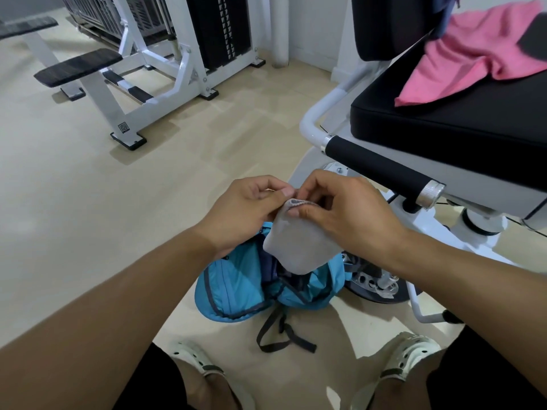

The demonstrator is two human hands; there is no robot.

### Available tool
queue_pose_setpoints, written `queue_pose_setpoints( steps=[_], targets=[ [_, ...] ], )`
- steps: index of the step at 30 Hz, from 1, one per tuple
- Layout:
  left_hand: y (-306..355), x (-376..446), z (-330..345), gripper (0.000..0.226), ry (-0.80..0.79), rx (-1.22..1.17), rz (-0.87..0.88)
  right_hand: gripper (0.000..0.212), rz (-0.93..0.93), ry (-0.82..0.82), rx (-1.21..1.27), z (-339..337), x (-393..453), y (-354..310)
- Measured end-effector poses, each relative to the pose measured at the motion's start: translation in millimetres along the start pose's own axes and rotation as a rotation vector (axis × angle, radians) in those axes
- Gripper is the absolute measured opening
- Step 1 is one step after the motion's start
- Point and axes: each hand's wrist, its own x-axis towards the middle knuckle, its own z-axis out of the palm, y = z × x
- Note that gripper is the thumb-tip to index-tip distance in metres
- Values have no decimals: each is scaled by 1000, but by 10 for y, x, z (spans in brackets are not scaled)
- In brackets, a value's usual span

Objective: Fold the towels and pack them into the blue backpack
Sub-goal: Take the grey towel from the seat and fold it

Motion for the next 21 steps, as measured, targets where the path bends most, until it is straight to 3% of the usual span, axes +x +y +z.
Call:
queue_pose_setpoints(
  steps=[13, 18, 21],
  targets=[
    [3, -52, -31, 16, -52, 5, -53, 31, -11, 11, -127, -20, -3, 6],
    [-1, 37, -203, 19, 52, 76, -25, 35, -58, -254, -411, -185, -18, -35],
    [-21, 58, -326, 16, 74, 237, -3, 29, -95, -319, -559, -243, -50, -40]
  ],
)
